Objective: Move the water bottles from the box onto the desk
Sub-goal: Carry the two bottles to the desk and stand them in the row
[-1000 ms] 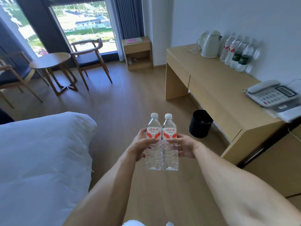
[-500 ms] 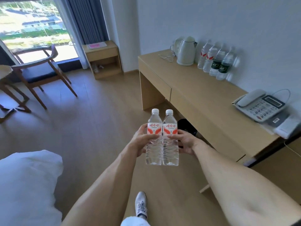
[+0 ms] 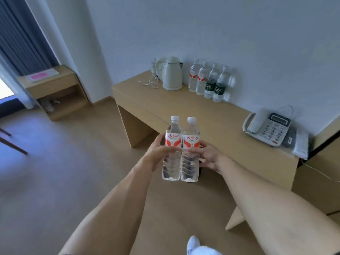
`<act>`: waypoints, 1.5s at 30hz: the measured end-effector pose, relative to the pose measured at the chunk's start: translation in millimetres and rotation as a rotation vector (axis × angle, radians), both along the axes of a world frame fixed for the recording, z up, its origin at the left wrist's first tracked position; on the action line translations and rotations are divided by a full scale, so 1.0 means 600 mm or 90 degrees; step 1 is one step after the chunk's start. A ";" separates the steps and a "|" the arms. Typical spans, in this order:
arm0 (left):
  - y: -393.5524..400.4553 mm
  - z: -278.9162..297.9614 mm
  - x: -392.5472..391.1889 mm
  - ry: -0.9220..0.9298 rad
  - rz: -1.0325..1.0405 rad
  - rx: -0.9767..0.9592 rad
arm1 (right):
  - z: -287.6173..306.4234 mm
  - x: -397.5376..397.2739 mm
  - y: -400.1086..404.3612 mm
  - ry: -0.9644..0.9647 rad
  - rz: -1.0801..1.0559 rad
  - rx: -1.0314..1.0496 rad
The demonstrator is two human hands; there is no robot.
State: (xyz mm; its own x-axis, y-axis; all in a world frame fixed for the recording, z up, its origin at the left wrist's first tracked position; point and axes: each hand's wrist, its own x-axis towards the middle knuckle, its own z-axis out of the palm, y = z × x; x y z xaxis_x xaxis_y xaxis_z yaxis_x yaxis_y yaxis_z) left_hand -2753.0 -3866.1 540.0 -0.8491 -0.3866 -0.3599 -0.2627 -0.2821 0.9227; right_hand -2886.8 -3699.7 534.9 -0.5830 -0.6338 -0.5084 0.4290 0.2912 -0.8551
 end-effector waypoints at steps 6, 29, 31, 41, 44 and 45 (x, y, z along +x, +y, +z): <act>-0.049 0.014 -0.155 0.030 -0.096 0.001 | 0.007 -0.115 -0.011 0.034 -0.101 -0.035; -0.093 -0.003 -0.714 0.070 -0.270 -0.213 | -0.025 -0.559 -0.025 0.280 -0.324 0.042; -0.098 -0.007 -0.738 0.075 -0.294 -0.237 | -0.026 -0.577 -0.027 0.307 -0.320 0.079; -0.115 -0.020 -0.828 0.093 -0.406 -0.291 | -0.043 -0.627 -0.036 0.354 -0.354 0.213; -0.122 -0.028 -0.842 0.086 -0.414 -0.280 | -0.042 -0.635 -0.044 0.357 -0.365 0.224; -0.124 -0.032 -0.845 0.085 -0.414 -0.275 | -0.041 -0.636 -0.045 0.359 -0.364 0.232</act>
State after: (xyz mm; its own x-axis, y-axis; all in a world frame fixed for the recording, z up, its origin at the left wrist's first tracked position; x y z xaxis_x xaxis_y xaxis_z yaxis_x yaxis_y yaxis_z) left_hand -3260.3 -3940.5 520.7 -0.9782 0.1199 -0.1696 -0.1306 0.2804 0.9510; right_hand -3268.1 -3726.7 510.3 -0.9865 -0.0230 -0.1622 0.1339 0.4569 -0.8794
